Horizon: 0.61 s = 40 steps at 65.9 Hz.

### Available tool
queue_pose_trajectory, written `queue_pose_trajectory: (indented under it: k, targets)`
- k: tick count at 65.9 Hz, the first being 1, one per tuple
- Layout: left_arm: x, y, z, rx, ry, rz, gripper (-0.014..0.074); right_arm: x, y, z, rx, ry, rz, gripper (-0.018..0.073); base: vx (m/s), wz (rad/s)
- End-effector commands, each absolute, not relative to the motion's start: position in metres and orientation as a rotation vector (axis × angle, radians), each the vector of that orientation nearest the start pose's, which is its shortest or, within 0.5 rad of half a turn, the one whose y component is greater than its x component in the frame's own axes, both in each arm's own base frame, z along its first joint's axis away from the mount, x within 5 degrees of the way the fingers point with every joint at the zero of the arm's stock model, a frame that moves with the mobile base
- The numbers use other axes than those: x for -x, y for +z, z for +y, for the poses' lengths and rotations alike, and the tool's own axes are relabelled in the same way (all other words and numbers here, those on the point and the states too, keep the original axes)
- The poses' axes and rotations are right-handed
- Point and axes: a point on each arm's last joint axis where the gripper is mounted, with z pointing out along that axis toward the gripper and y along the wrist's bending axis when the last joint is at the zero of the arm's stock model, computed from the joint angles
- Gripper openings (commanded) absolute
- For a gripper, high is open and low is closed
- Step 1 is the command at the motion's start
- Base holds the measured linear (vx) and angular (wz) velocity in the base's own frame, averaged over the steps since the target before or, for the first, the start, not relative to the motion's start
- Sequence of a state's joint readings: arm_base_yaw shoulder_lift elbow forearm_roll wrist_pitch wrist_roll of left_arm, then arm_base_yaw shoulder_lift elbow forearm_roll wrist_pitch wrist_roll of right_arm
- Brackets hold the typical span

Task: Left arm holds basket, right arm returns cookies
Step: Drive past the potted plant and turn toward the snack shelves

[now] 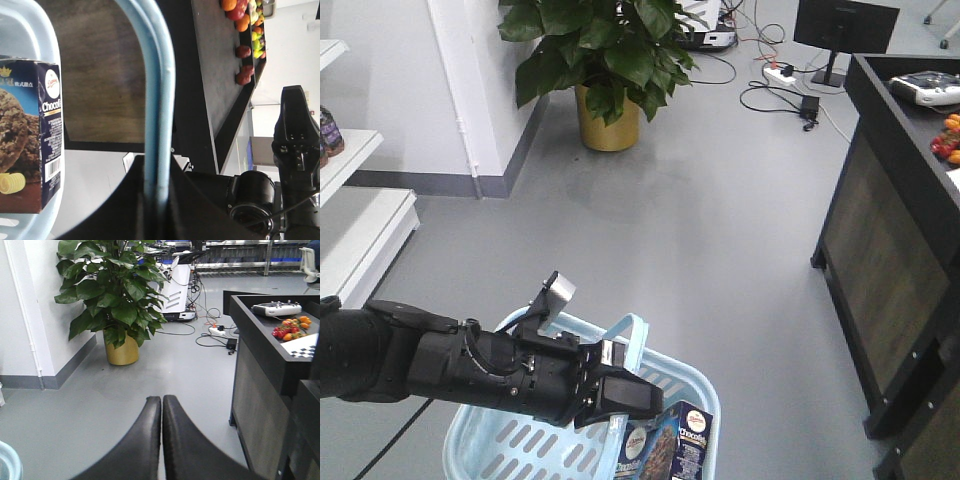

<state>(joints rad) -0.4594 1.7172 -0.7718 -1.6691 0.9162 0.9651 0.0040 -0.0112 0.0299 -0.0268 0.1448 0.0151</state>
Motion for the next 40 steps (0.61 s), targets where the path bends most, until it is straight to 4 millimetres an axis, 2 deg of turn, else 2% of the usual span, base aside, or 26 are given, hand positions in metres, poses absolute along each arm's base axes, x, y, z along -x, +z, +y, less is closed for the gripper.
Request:
queue_pose_trajectory:
  k: [1, 40]
  targets:
    - [-0.2367, 0.2121, -0.2016, -0.185, -1.756, 2.388, -0.0006, -0.056, 0.1986, 0.0001, 0.015, -0.011, 1.558, -0.0008, 0.27, 0.12]
    - [-0.2367, 0.2121, -0.2016, -0.185, -1.756, 2.388, -0.0006, -0.056, 0.1986, 0.0001, 0.015, -0.011, 1.558, -0.0008, 0.27, 0.08]
